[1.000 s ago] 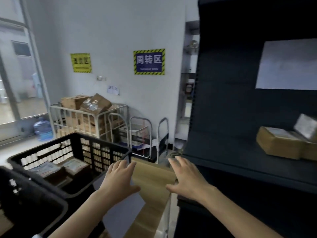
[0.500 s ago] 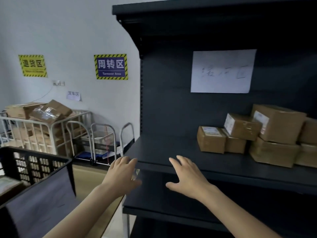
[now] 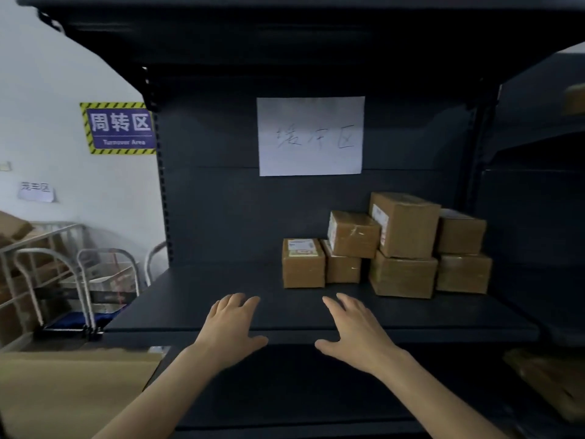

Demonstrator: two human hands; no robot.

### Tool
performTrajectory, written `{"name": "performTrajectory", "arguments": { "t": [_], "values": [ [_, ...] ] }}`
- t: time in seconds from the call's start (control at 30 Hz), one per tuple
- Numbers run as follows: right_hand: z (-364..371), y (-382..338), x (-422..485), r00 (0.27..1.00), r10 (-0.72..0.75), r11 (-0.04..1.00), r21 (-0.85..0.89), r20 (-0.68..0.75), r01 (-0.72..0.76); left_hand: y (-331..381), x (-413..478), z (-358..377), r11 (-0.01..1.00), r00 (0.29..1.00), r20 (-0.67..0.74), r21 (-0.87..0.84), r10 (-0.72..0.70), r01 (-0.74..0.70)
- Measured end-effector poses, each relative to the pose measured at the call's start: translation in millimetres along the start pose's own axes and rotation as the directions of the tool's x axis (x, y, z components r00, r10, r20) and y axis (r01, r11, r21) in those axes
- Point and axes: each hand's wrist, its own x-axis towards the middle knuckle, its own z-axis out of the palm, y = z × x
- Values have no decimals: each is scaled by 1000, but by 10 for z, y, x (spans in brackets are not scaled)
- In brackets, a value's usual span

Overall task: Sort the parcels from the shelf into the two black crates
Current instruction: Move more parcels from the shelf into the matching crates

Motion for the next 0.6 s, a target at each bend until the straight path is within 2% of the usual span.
{"name": "performTrajectory", "arguments": {
  "t": [0.4, 0.6],
  "values": [
    [-306, 707, 70, 975, 199, 980, -2, -99, -200, 577, 829, 207, 979, 982, 24, -85, 189, -187],
    [-449, 848, 388, 950, 271, 963, 45, -158, -267, 602, 1289, 205, 960, 971, 6, -150, 241, -237]
  ]
}}
